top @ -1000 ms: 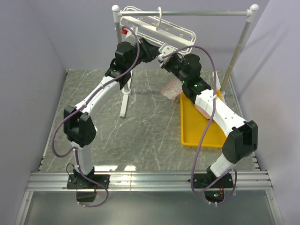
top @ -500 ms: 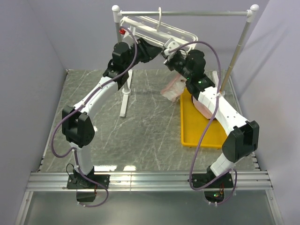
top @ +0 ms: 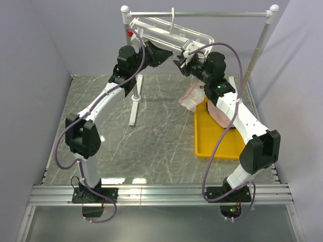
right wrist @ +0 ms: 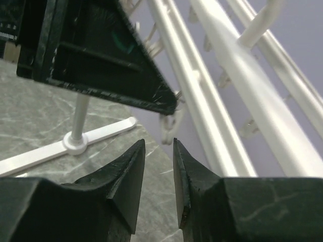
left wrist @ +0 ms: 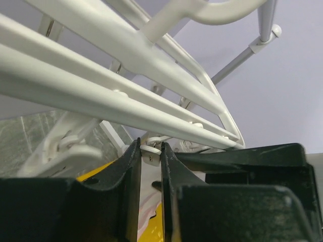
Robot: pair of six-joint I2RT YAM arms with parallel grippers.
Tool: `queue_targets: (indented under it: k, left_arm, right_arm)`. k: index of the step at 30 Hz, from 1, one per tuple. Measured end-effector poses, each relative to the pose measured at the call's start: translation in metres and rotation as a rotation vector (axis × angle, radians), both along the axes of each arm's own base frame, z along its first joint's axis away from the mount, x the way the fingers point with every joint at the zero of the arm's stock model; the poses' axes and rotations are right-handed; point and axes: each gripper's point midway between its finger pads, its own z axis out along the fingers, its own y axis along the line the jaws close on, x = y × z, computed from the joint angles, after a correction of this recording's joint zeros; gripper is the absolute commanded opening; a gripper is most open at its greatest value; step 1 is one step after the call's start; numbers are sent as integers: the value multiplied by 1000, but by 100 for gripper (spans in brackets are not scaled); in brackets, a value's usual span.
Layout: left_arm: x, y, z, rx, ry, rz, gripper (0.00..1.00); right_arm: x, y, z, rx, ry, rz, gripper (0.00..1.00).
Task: Clip the underwear to the hanger
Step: Open the clamp at the hanger.
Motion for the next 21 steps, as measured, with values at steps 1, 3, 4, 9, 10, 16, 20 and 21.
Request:
queue_targets:
  k: [1,3,4,9,10,16,20,21]
  left_arm:
    - [-1,0,1,0,-5,-6,0]
    - [-3,-1,2,1,-22,-18,0]
    - [-3,-1,1,-1,-33,-27,0]
    - [-8,-3,-1,7,-45,-66,0]
    - [-8,-3,0,9,-40,-65,0]
    - [-3,-1,0,20,5,-37,0]
    - [0,0,1,28,41,0,0]
    - [0,0,0,31,51,9,0]
  right_arm:
    - [-2,2,-4,-3,7,14,37]
    - [-3,4,-8,-6,15,26,38]
    - [-3,4,-8,-5,15,30,38]
    - [-4,4,-7,5,24,47,38]
    - [-4,4,-7,6,23,47,38]
    - [-4,5,-7,-13,5,42,38]
    - [-2,10,-7,-64,-62,2,38]
    - [-2,10,-10,-85,-87,-15,38]
